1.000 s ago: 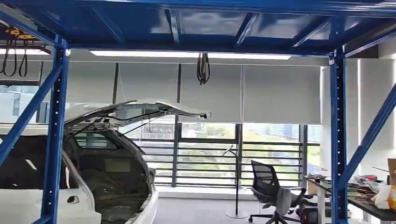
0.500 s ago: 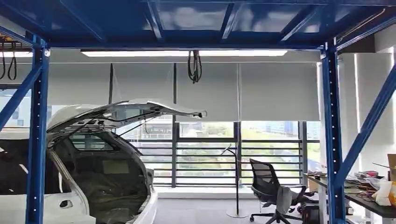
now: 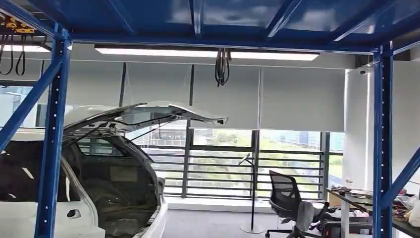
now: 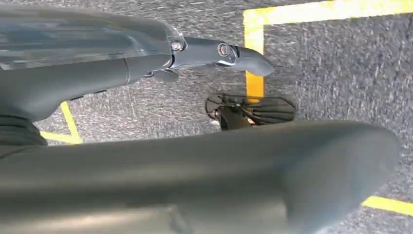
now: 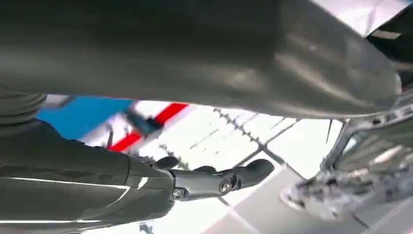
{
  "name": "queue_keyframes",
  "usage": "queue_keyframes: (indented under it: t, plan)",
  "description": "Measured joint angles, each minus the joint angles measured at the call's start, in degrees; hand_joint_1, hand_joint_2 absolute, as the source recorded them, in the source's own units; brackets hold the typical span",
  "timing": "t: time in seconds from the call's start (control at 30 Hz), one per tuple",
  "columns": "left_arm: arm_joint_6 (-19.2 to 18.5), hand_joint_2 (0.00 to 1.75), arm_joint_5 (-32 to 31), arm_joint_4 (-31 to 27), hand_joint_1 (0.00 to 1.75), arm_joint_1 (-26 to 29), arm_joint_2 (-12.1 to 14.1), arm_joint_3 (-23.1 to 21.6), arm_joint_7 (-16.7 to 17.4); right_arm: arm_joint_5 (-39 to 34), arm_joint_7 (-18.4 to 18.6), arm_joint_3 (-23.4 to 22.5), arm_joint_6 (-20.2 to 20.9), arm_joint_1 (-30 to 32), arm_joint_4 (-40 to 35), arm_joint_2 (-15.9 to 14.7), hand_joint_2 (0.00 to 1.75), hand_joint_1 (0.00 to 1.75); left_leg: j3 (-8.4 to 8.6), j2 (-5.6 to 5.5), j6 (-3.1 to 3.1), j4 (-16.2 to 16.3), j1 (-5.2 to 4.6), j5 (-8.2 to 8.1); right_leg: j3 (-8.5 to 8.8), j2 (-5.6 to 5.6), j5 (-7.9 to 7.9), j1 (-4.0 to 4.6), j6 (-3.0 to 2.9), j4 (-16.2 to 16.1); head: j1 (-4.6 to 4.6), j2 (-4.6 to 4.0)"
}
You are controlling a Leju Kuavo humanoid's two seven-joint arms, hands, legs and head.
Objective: Take the parts from the cabinet and place them on the table.
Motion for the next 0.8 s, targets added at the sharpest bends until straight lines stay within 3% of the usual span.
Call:
queue_keyframes:
  t: [0.03,0.07,0.13,0.17,0.2,0.3,0.33,0.37,0.4,0.47,0.53,0.57,0.6,0.67,0.7,0.77,0.8]
  plan:
    - [0.0,0.00,0.0,0.0,0.00,0.0,0.0,0.0,0.0,-2.8,-0.4,-0.3,1.2,0.0,0.4,-0.4,0.00,0.00,0.39,-0.04,0.14,0.0,-0.19,-0.33,-1.79,0.00,0.71,0.04,-0.14,1.5,0.00,0.00]
    - [0.0,0.00,0.0,0.0,0.00,0.1,0.0,0.0,0.0,-4.7,-0.7,-0.7,1.9,0.0,0.8,-0.7,0.00,0.00,0.89,-0.13,0.20,0.0,-0.32,-0.67,-2.01,0.01,2.79,0.20,-0.41,0.2,0.00,0.00]
    - [0.0,0.00,0.0,0.0,0.00,0.2,0.0,0.0,0.0,-6.2,-1.1,-1.6,2.6,-0.1,1.3,-1.2,0.00,0.00,2.19,-0.33,0.15,0.0,-0.46,-1.53,0.81,0.01,9.57,0.94,-1.42,-8.9,0.00,0.00]
    - [0.0,0.00,0.0,0.0,0.00,0.2,0.0,0.0,-0.1,-7.9,-1.4,-1.9,3.7,-0.2,1.5,-1.5,0.00,0.00,2.73,-0.34,0.04,-0.1,-0.47,-1.98,2.31,0.00,12.13,1.61,-2.16,-13.9,0.02,0.00]
    - [0.0,0.00,0.0,0.1,0.00,0.2,-0.1,0.0,-0.1,-9.8,-1.7,-2.2,4.5,-0.2,1.9,-1.8,0.00,0.00,2.80,-0.35,-0.21,-0.3,-0.56,-2.18,2.82,-0.20,11.42,1.93,-2.81,-14.0,0.02,0.00]
    - [-0.2,0.00,-0.2,0.2,0.00,0.3,-0.1,0.0,-0.1,-11.7,-2.1,-3.4,5.1,-0.4,2.3,-2.7,0.00,0.00,2.91,-0.27,-1.09,-0.9,-0.21,-2.46,3.36,0.01,10.68,2.28,-3.44,-15.4,0.00,0.00]
    - [-0.2,0.00,-0.2,0.2,0.00,0.2,-0.1,0.0,-0.2,-11.6,-2.2,-3.7,5.1,-0.3,2.3,-3.0,1.75,0.00,3.42,-0.19,-1.34,-1.4,-0.50,-2.53,3.93,0.09,10.67,2.02,-3.49,-16.4,0.00,0.00]
    - [-0.2,0.00,-0.2,0.2,0.00,0.1,0.0,0.0,-0.2,-11.4,-2.3,-3.9,5.0,-0.2,2.3,-3.1,1.75,0.00,3.69,-0.10,-1.49,-1.2,-0.46,-2.94,4.95,-0.06,10.88,1.48,-3.41,-17.5,0.02,0.02]
    - [-0.2,0.00,-0.2,0.2,0.00,0.0,0.0,0.0,-0.3,-10.1,-2.3,-4.1,4.4,-0.3,2.3,-3.2,1.75,0.00,2.83,-0.10,-1.73,0.8,-0.47,-3.88,5.61,-0.10,10.78,1.44,-3.58,-18.1,0.02,0.00]
    - [-0.2,0.00,-0.1,0.2,0.00,0.0,0.0,0.0,-0.3,-4.6,-1.4,-4.0,1.5,-0.1,2.4,-3.2,1.75,0.00,-1.96,-0.10,-2.20,9.2,-0.20,-7.19,6.27,-0.15,10.28,1.37,-3.76,-18.1,0.02,0.00]
    - [-0.2,0.00,0.0,0.1,0.00,0.3,0.1,0.0,-0.3,1.8,-0.2,-3.8,-1.0,0.4,2.5,-3.2,1.75,0.00,-6.39,-0.09,-2.71,15.3,0.03,-7.85,6.94,-0.13,9.61,1.29,-3.68,-18.1,0.02,0.00]
    - [-0.2,0.00,0.1,0.2,0.00,0.4,0.1,0.0,-0.3,3.1,0.1,-3.8,-1.4,0.6,2.5,-3.2,1.75,0.00,-6.94,-0.07,-3.00,14.7,0.21,-6.22,7.51,-0.08,9.19,1.15,-3.54,-18.1,0.02,0.00]
    - [-0.2,0.00,0.1,0.2,0.00,0.5,0.1,0.0,-0.3,3.8,0.5,-3.7,-1.7,0.8,2.5,-3.2,1.75,0.00,-6.19,-0.04,-3.30,11.7,0.43,-3.33,8.20,-0.02,8.70,0.99,-3.30,-18.1,0.02,0.00]
    - [-0.2,0.00,0.2,0.2,0.00,0.4,0.2,0.1,-0.3,4.9,0.9,-3.4,-1.9,0.9,2.5,-3.2,1.75,0.00,-2.61,0.02,-3.83,1.9,0.93,3.38,9.77,0.01,7.56,0.52,-2.57,-17.8,0.02,0.00]
    - [-0.2,0.00,0.3,0.2,0.00,0.3,0.1,0.1,-0.3,6.1,1.4,-3.3,-2.2,0.9,2.6,-3.2,1.75,0.00,-1.99,-0.05,-3.92,1.1,0.68,2.69,9.97,0.11,7.11,0.67,-2.10,-17.7,0.02,0.00]
    - [-0.2,0.00,0.6,0.2,0.00,0.1,0.1,0.3,-0.4,9.7,3.0,-3.1,-3.2,0.8,2.6,-3.3,1.75,0.00,-1.52,-0.05,-2.57,-0.3,0.56,2.31,9.73,0.19,6.71,0.76,-1.50,-17.4,-0.04,0.04]
    - [-0.1,0.00,0.6,0.2,0.00,0.1,0.1,0.3,-0.4,12.7,3.9,-2.8,-3.8,0.9,2.8,-3.5,1.75,0.00,-1.48,-0.11,-2.54,-0.4,0.47,2.29,9.81,0.17,6.77,0.76,-2.24,-17.5,-0.07,0.02]
